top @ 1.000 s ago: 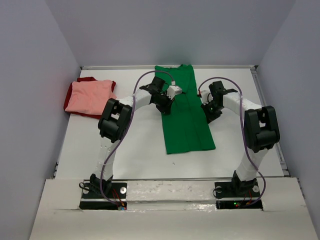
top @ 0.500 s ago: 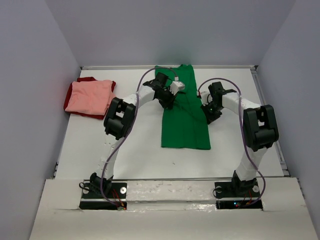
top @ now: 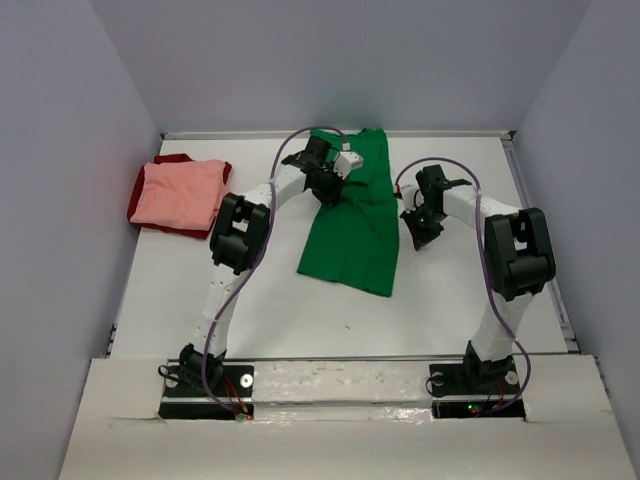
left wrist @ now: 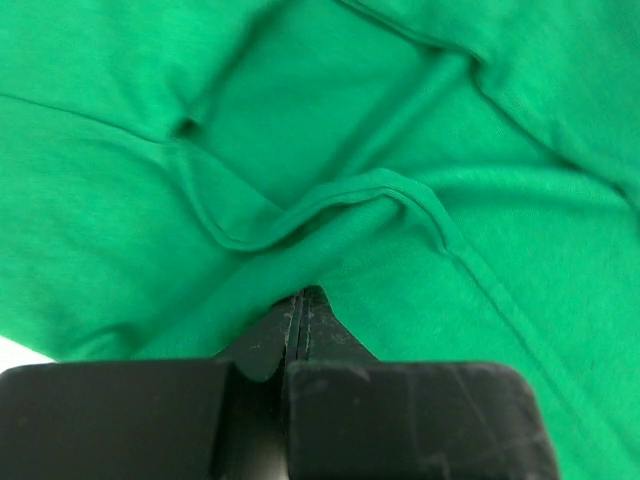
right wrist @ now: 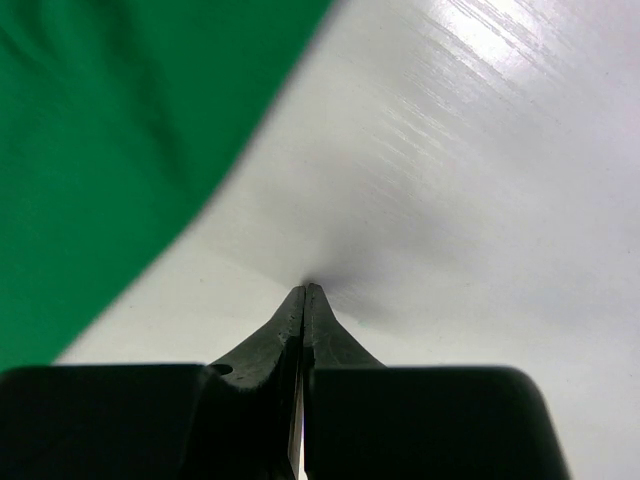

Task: Fold and stack the t-shirts
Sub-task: Fold the tshirt

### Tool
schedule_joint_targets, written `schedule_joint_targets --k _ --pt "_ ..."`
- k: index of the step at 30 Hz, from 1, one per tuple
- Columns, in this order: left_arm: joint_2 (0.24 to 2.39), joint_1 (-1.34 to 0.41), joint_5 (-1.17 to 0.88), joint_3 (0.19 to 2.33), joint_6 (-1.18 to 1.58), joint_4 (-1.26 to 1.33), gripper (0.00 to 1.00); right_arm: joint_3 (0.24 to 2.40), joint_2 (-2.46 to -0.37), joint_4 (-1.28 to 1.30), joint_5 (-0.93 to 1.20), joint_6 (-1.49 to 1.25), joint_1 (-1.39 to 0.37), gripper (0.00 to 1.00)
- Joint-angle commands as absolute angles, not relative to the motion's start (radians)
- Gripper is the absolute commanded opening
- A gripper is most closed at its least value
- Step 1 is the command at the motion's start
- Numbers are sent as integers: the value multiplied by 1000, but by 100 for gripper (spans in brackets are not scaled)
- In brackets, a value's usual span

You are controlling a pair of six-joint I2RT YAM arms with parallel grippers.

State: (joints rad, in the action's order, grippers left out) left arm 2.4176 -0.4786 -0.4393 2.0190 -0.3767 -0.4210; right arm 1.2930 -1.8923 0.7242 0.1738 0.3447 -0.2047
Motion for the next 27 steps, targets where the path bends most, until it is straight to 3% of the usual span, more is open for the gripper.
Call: schedule_joint_targets --k 1,9,12,15,18,19,20,21,22,25,27 --pt "2476 -440 -373 2083 -356 -479 0 1319 -1901 706 163 350 -204 0" --pt "2467 -429 -440 2096 -325 -509 0 1327 -1896 718 175 351 -204 0" --pt "2358 -430 -538 1947 -336 -463 0 1341 -1862 732 208 353 -204 0" --pt "2220 -431 -567 1810 -342 -400 14 1358 -1833 747 238 350 -204 0" --pt "2093 -430 -583 1741 -373 -400 17 1403 -1809 785 330 345 -204 0" --pt "2062 -430 -581 1706 -383 -405 31 1419 -1807 799 388 345 -204 0" --pt "2033 -428 -580 1689 -396 -405 37 1439 -1813 814 412 345 -204 0" --pt "1978 -428 -581 1659 -409 -413 29 1484 -1819 849 443 347 -218 0" --pt "1923 -426 -571 1642 -419 -408 29 1506 -1831 863 452 348 -227 0" --pt "1856 -423 -543 1579 -433 -394 33 1583 -1859 910 451 359 -258 0" --pt "1821 -417 -546 1546 -443 -402 22 1620 -1893 942 445 368 -287 0"
